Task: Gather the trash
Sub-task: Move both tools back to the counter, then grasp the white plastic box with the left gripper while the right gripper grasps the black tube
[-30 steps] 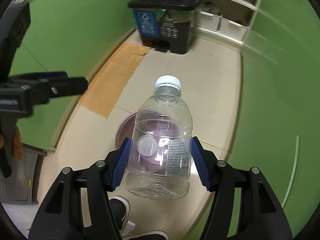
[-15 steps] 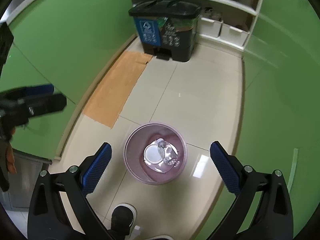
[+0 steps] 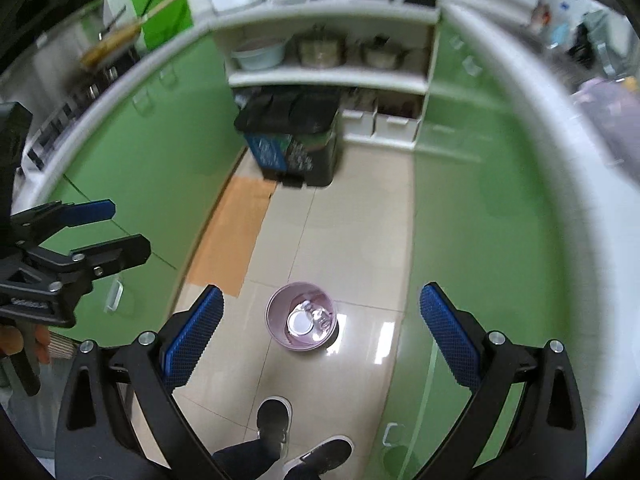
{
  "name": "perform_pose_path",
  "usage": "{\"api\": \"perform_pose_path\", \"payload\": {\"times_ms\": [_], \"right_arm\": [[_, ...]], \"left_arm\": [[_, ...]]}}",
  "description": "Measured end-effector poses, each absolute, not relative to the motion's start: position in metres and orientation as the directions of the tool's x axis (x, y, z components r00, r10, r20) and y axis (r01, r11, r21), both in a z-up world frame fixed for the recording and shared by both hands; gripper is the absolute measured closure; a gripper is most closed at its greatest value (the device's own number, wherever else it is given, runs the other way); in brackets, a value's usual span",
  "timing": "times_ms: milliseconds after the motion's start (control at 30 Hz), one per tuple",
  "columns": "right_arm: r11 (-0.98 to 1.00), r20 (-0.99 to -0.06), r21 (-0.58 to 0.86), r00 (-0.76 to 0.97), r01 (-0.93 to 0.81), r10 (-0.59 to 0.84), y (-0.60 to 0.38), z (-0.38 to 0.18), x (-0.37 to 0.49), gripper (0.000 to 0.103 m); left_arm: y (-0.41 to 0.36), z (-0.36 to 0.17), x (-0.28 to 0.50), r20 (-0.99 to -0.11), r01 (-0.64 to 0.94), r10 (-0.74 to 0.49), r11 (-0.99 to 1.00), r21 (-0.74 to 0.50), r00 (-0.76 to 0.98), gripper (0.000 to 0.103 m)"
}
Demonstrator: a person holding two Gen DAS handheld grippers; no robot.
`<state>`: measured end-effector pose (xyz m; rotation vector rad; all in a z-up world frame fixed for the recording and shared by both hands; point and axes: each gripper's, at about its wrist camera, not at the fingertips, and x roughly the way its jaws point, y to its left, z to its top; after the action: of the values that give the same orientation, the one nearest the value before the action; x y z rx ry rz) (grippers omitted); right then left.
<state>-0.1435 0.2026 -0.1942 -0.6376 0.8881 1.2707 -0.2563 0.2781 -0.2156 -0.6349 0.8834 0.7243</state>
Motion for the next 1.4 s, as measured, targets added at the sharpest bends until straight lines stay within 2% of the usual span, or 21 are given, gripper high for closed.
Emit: {"api": "perform_pose_path", "payload": {"times_ms": [200, 567, 900, 1033, 1400], "right_arm": [[0.280, -0.820, 0.057, 0.115, -0.958, 0.560, 0.138, -0.099, -0.124, 0.006], [0.578, -0.791, 0.004, 0.351, -0.816, 0.501, -0.010, -0.046, -0.051, 0.006], [0.817, -0.794, 0.007, 0.493, -0.576, 0.354, -0.144, -0.039, 0.004, 0.005], [0.855, -0.798, 0.018, 0.508, -0.519, 0.325, -0.167, -0.039, 0.017, 0.005], [0.878, -0.810, 0.057, 0.492, -0.475, 0.319, -0.176, -0.043, 0.044, 0.005]], "left_arm": [[0.231, -0.131, -0.233, -0.841, -0.706, 0.267, 0.686, -0.177, 0.471, 0.005], [0.153, -0.072, -0.130, -0.800, -0.466, 0.167, 0.871, -0.155, 0.577, 0.005], [0.097, -0.063, -0.031, -0.802, -0.210, 0.013, 0.967, -0.142, 0.598, 0.005], [0.085, -0.068, -0.002, -0.816, -0.124, -0.053, 0.981, -0.151, 0.576, 0.005], [0.081, -0.106, 0.059, -0.877, 0.007, -0.110, 0.993, -0.120, 0.467, 0.005]]}}
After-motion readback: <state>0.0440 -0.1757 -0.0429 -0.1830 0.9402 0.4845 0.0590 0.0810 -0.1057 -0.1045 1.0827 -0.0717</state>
